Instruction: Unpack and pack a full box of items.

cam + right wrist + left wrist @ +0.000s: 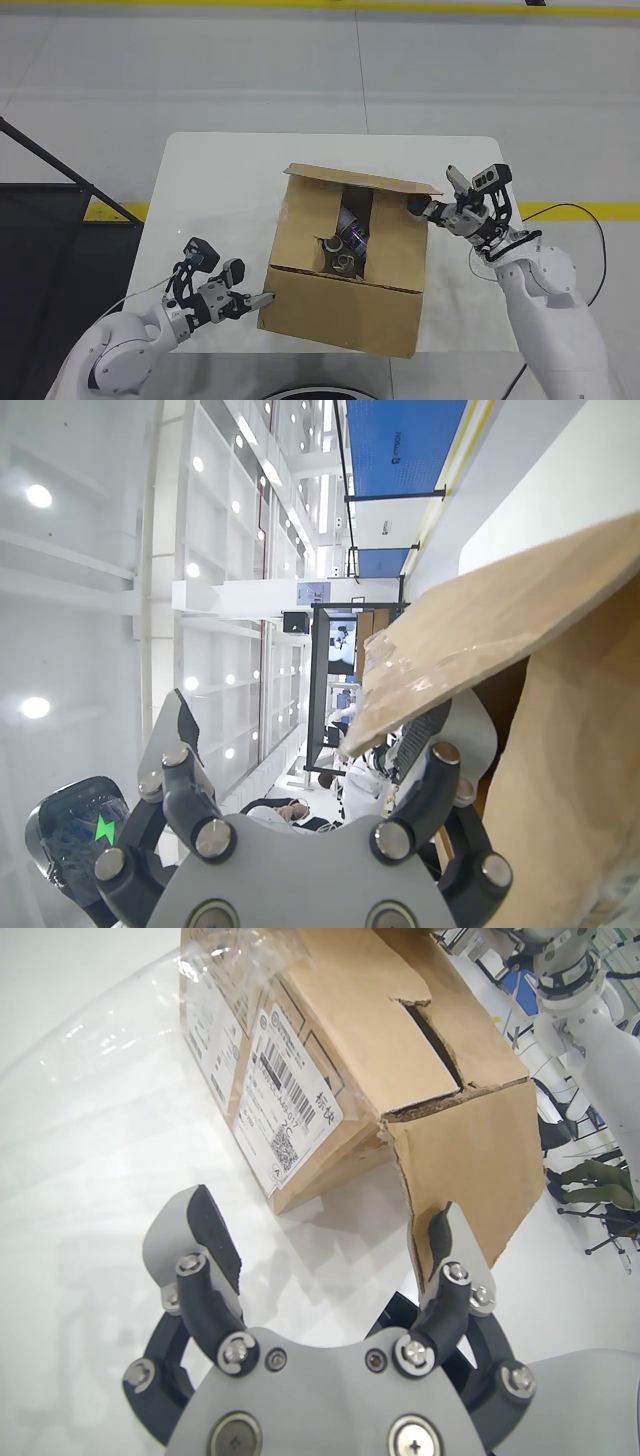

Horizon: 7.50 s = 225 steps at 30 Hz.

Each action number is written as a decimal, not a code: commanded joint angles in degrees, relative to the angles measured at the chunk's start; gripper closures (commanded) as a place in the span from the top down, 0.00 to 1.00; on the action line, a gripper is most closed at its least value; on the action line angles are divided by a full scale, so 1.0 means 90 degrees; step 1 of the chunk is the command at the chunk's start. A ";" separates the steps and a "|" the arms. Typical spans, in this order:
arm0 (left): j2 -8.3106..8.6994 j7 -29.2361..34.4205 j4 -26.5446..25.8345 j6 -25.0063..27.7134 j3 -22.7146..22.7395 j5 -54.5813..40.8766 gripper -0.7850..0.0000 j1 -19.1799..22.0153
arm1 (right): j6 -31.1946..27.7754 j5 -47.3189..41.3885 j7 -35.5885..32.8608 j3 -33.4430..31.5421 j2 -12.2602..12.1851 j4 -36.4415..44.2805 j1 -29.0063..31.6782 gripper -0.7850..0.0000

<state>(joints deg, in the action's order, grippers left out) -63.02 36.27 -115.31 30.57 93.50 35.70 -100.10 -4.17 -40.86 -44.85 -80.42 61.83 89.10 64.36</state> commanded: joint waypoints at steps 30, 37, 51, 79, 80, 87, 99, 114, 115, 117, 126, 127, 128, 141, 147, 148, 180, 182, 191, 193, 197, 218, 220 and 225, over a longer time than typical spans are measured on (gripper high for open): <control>0.0135 -0.0094 -0.0010 -0.0036 -0.0079 0.0093 1.00 -0.0149 | -0.0283 0.1572 0.2305 0.1716 0.0645 -0.2901 -0.2431 1.00; 0.0155 -0.0238 -0.0054 -0.0070 -0.0096 0.0052 1.00 -0.0177 | -0.0435 0.1516 0.2272 0.1502 0.0638 -0.2588 -0.2249 1.00; 0.0118 -0.1478 -0.0028 -0.1207 0.0385 -0.0442 1.00 -0.0261 | 0.0142 0.1408 0.0283 0.1051 0.0410 -0.0095 -0.0895 1.00; -0.0068 -0.2011 0.0419 -0.2530 -0.1265 0.1268 1.00 0.0609 | 0.1369 0.2271 0.0103 0.1730 0.0465 -0.0082 -0.1211 1.00; -0.0068 -0.1988 0.0411 -0.2481 -0.1270 0.1218 1.00 0.0597 | 0.1407 0.2271 0.0082 0.1789 0.0478 -0.0137 -0.1258 1.00; -0.0064 -0.1924 0.0403 -0.2355 -0.1241 0.1214 1.00 0.0545 | 0.1391 0.2185 -0.0009 0.2050 0.0560 -0.0404 -0.1521 1.00; -0.0050 -0.2092 0.0326 -0.2262 -0.0768 0.0739 1.00 0.0286 | 0.1048 0.1714 -0.0326 0.2358 0.0698 -0.0655 -0.1766 1.00; -0.0006 -0.2425 0.0028 -0.1949 0.0492 0.0059 1.00 -0.0634 | 0.0400 0.1968 0.0781 0.3003 0.0982 -0.0041 -0.2041 1.00; -0.0007 -0.2462 0.0065 -0.1942 0.0576 -0.0022 1.00 -0.0673 | 0.0383 0.2037 0.0898 0.3100 0.1017 -0.0031 -0.2090 1.00; -0.0009 -0.2546 0.0136 -0.1923 0.0752 -0.0168 1.00 -0.0754 | 0.0337 0.2154 0.1126 0.3286 0.1091 -0.0041 -0.2195 1.00; -0.0036 -0.2906 0.0396 -0.1792 0.1552 -0.0895 1.00 -0.1121 | 0.0098 0.2476 0.1890 0.4094 0.1472 -0.0379 -0.2672 1.00; -0.0038 -0.2922 0.0420 -0.1768 0.1630 -0.0956 1.00 -0.1152 | 0.0071 0.2507 0.1945 0.4188 0.1520 -0.0445 -0.2731 1.00; -0.0042 -0.2941 0.0440 -0.1744 0.1693 -0.1021 1.00 -0.1183 | 0.0055 0.2579 0.2009 0.4285 0.1569 -0.0522 -0.2797 1.00; -0.0100 -0.3038 0.0654 -0.1437 0.2132 -0.1572 1.00 -0.1424 | 0.0163 0.2804 0.2285 0.5163 0.2195 -0.1612 -0.3420 1.00; -0.0121 -0.2974 0.0681 -0.1387 0.2178 -0.1651 1.00 -0.1425 | 0.0165 0.2894 0.2224 0.5235 0.2351 -0.1841 -0.3461 1.00; -0.0123 -0.2955 0.0675 -0.1368 0.2184 -0.1644 1.00 -0.1418 | 0.0178 0.2917 0.2202 0.5239 0.2369 -0.1860 -0.3458 1.00; -0.0005 -0.0789 -0.1357 -0.1038 0.3153 -0.3378 1.00 -0.0816 | -0.0581 0.3437 0.0358 0.1669 0.1461 0.1296 -0.0527 1.00; 0.0037 -0.0436 -0.1582 -0.1145 0.3040 -0.3535 1.00 -0.0587 | -0.0728 0.3334 0.0086 0.1233 0.1368 0.1511 -0.0178 1.00; 0.0231 0.0878 -0.2068 -0.2027 0.1624 -0.3372 1.00 0.0850 | -0.1773 0.2602 -0.1201 -0.0548 0.1040 0.2253 0.1296 1.00; 0.0255 0.1064 -0.1924 -0.2270 0.1033 -0.3275 1.00 0.1293 | -0.1941 0.2421 -0.1451 -0.0876 0.0985 0.2292 0.1594 1.00; 0.0260 0.1221 -0.1498 -0.2713 -0.0187 -0.2794 1.00 0.2270 | -0.2271 0.2125 -0.1616 -0.1485 0.0906 0.2180 0.2133 1.00; 0.0148 0.1166 -0.0761 -0.3294 -0.1890 -0.2265 1.00 0.3613 | -0.2560 0.1619 -0.1709 -0.1930 0.0843 0.1762 0.2632 1.00; 0.0142 0.1159 -0.0769 -0.3237 -0.1949 -0.2328 1.00 0.3603 | -0.2560 0.1619 -0.1709 -0.1930 0.0843 0.1762 0.2632 1.00; 0.0055 0.1564 -0.0227 -0.3158 -0.2717 -0.2648 1.00 0.4295 | -0.2787 0.1590 -0.1569 -0.1984 0.0827 0.2017 0.2742 1.00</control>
<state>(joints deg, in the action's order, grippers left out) -62.34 49.32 -118.68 2.63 70.85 12.11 -63.40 -28.72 -26.25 -59.12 -97.91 69.31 106.97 88.72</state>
